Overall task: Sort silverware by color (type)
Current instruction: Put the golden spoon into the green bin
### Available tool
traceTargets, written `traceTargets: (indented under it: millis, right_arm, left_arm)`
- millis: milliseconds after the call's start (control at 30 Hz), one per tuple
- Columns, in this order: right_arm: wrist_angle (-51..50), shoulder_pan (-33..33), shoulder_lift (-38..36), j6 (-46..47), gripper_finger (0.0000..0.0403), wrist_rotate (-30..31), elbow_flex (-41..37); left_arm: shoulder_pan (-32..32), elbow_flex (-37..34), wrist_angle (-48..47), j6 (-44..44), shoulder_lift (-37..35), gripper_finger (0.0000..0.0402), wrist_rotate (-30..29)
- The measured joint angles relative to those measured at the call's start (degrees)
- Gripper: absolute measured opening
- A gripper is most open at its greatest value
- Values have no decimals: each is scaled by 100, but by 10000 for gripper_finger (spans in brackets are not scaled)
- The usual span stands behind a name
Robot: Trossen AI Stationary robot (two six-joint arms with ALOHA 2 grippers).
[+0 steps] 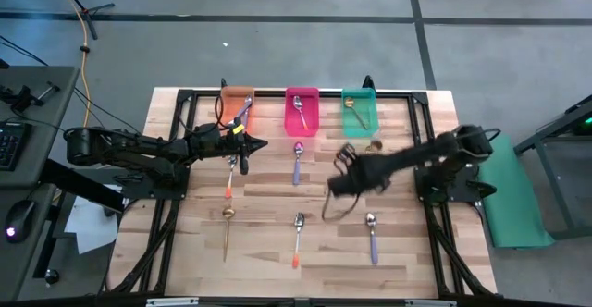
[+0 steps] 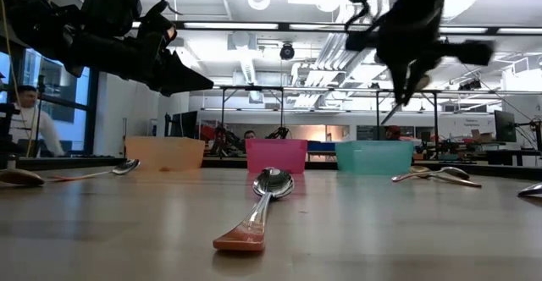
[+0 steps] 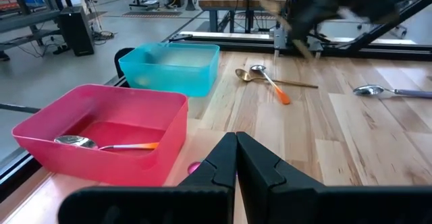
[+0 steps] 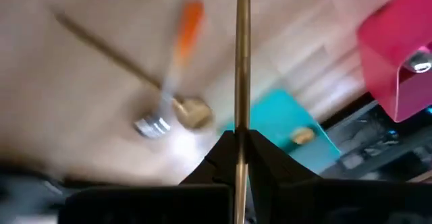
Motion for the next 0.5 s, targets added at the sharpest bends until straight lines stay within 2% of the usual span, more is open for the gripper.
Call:
traceTargets:
  millis: [100, 267, 500]
  right_arm:
    - [145, -750, 0, -1275, 0, 191, 0]
    - [771, -1901, 0, -2956, 0, 945, 0]
    - [1983, -3096, 0, -4875, 0, 1027, 0]
  left_arm:
    - [0, 0, 0, -34, 0, 1, 0]
    - [0, 0, -4, 12, 0, 1, 0]
    - [0, 0, -34, 115, 0, 1, 0]
